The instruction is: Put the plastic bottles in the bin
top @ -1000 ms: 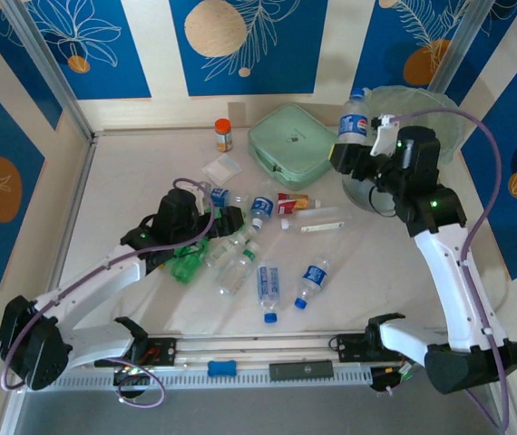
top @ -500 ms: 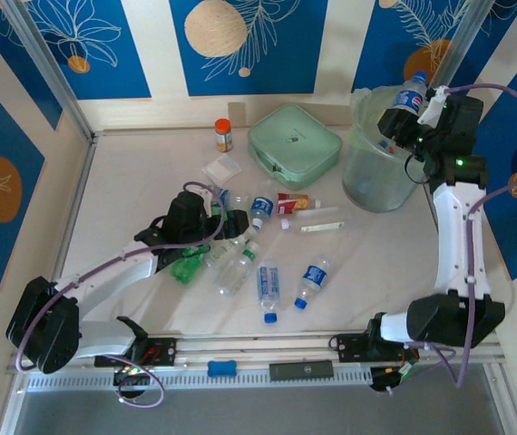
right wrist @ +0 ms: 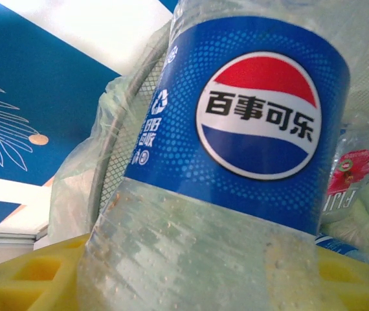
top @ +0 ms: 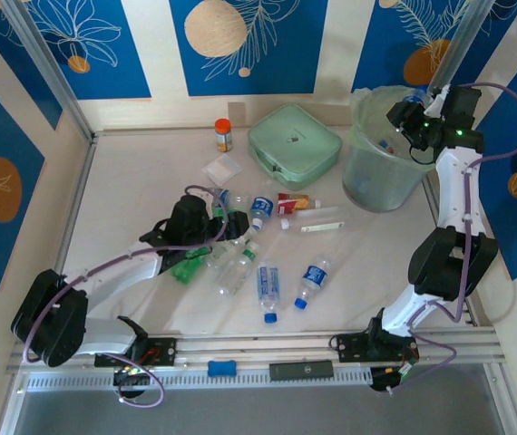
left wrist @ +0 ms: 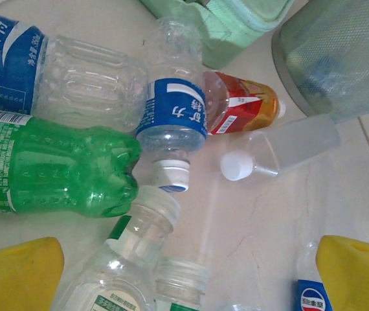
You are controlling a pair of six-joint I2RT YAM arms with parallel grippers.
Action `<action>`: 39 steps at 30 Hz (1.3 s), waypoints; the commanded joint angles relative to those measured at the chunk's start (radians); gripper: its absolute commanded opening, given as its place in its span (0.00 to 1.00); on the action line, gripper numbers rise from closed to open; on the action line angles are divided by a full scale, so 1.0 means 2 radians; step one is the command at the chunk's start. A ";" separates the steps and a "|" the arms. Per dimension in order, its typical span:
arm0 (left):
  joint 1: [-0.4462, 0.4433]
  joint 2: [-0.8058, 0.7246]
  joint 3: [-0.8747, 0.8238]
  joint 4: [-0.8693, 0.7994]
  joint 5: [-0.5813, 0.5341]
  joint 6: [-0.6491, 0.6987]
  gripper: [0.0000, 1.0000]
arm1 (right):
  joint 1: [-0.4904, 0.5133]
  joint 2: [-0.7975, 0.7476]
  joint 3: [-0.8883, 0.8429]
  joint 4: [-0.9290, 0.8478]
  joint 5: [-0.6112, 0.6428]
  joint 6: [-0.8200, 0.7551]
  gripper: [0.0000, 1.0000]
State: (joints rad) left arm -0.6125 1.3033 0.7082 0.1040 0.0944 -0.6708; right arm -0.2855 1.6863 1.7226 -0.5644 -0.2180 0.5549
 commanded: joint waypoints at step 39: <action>0.112 -0.025 -0.019 0.020 0.003 -0.029 0.99 | 0.289 -0.276 -0.371 -0.082 0.197 0.117 0.94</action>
State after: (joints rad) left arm -0.4168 1.2953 0.6857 0.1310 0.0937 -0.7101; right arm 0.2283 1.1503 1.0157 -0.6785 0.0692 0.6956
